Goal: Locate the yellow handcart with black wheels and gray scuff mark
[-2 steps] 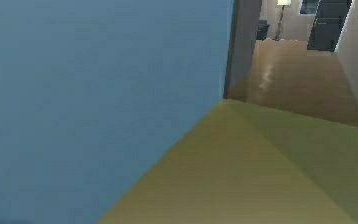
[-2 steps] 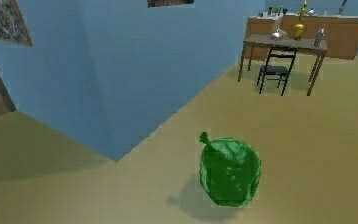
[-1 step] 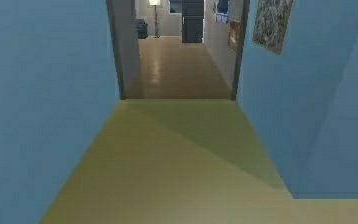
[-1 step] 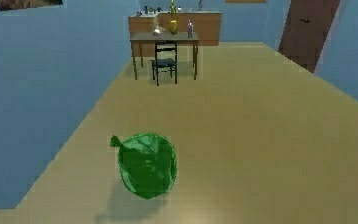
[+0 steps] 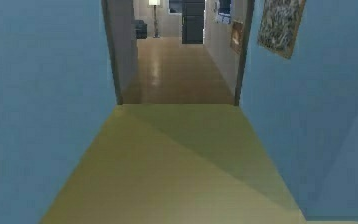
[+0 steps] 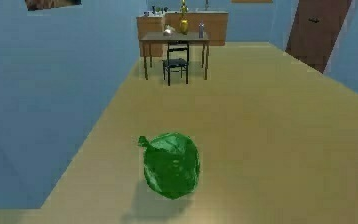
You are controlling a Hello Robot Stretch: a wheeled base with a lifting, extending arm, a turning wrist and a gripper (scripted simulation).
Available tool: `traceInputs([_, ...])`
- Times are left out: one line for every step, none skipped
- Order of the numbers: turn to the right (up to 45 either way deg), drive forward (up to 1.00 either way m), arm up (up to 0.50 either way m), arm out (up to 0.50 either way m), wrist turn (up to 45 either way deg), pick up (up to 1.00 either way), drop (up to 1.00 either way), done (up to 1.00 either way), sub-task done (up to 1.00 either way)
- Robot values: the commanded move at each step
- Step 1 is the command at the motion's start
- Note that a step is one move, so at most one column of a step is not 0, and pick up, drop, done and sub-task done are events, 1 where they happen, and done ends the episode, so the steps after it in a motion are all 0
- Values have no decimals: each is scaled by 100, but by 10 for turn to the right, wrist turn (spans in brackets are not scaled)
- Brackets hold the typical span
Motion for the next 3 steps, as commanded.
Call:
traceInputs([-30, 0, 0, 0, 0, 0, 0, 0, 0])
traceInputs([0, 100, 0, 0, 0, 0, 0, 0, 0])
traceInputs([0, 100, 0, 0, 0, 0, 0, 0, 0])
